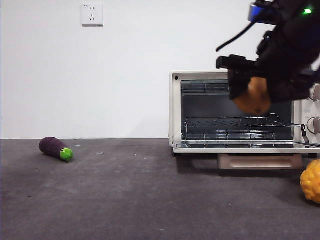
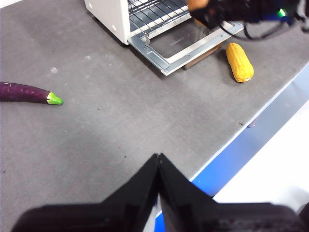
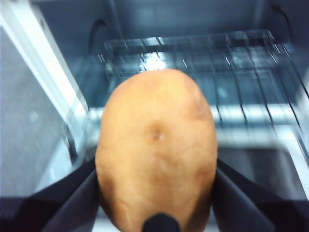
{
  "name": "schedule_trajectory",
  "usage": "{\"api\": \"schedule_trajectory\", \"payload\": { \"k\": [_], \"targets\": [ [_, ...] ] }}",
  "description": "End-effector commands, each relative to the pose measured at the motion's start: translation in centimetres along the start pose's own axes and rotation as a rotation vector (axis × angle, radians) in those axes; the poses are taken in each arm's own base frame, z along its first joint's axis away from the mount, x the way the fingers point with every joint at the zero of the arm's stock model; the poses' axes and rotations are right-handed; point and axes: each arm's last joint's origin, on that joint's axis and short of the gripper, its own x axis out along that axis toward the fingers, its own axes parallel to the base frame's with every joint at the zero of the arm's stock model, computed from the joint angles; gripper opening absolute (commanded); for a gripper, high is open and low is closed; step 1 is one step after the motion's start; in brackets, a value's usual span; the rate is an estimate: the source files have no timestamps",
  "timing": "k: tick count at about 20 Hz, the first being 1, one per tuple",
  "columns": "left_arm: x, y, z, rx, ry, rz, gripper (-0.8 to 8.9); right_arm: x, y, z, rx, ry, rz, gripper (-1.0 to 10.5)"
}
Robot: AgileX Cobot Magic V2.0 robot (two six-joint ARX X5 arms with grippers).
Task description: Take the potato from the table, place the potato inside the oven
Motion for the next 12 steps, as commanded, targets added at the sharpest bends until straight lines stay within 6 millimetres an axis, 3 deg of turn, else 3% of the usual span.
{"api": "schedule_trajectory", "payload": {
  "k": [1,7,12],
  "targets": [
    [0.1,0.0,0.0,-0.009,0.001,0.001,-0.05,1.7,0.1,1.5,-0.032,0.017,0.001,1.0],
    [0.1,0.0,0.0,-0.009,0.001,0.001,-0.05,6.6,0.6,3.7,-0.041,0.105,-0.050,1.0],
    [0.1,0.0,0.0,-0.009,0.001,0.001,-0.05,9.1,1.0,4.8,-0.033,0.098,-0.063,1.0]
  ]
}}
